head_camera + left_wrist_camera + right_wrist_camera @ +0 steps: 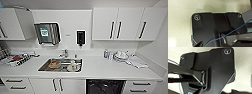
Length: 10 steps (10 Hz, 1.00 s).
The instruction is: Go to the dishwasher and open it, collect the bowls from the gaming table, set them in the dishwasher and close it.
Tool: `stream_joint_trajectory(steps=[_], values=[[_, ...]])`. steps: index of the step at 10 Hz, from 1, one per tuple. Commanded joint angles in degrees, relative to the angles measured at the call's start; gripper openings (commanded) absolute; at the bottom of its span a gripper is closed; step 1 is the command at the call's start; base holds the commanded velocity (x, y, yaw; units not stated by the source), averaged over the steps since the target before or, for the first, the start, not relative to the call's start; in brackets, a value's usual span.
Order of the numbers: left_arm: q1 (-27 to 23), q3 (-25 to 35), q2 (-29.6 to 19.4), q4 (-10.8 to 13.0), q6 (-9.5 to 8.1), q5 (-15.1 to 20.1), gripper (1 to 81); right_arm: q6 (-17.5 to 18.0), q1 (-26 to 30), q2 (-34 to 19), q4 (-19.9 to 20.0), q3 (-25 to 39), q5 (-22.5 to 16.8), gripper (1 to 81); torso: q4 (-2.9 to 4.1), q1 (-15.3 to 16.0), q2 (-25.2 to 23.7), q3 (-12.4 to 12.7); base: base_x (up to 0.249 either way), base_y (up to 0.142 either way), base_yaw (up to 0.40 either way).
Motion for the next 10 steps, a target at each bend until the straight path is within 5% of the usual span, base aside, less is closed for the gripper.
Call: stream_joint_trajectory(steps=[1,3,5,6,10], values=[[-2.1,-0.4,-0.3,0.0,0.29,2.2,81.1,0.2,2.2,-0.5,-0.8,-0.3,-2.1,81.1,0.0,-3.6,5.6,0.0,0.0,0.0,0.0],[-2.1,-0.4,-0.2,0.0,0.29,2.2,81.1,0.2,2.2,-0.5,-0.8,-0.3,-2.0,81.1,0.0,-6.2,9.6,5.7,0.0,0.0,0.0],[-2.1,-0.3,-0.2,0.0,0.29,2.2,81.1,0.2,2.2,-0.6,-0.8,-0.3,-2.1,81.1,0.0,-3.5,5.6,7.2,0.0,0.0,0.0],[-2.0,-0.3,-0.1,0.0,0.29,2.2,81.1,0.2,2.2,-0.6,-0.8,-0.3,-2.1,81.1,0.0,-3.8,6.1,3.4,0.0,0.0,0.0],[-2.0,-0.4,-0.3,-0.2,0.2,2.2,81.1,0.5,2.2,-0.5,-0.3,-0.3,-3.0,81.1,0.0,-4.2,6.2,6.5,0.0,0.0,0.0]])
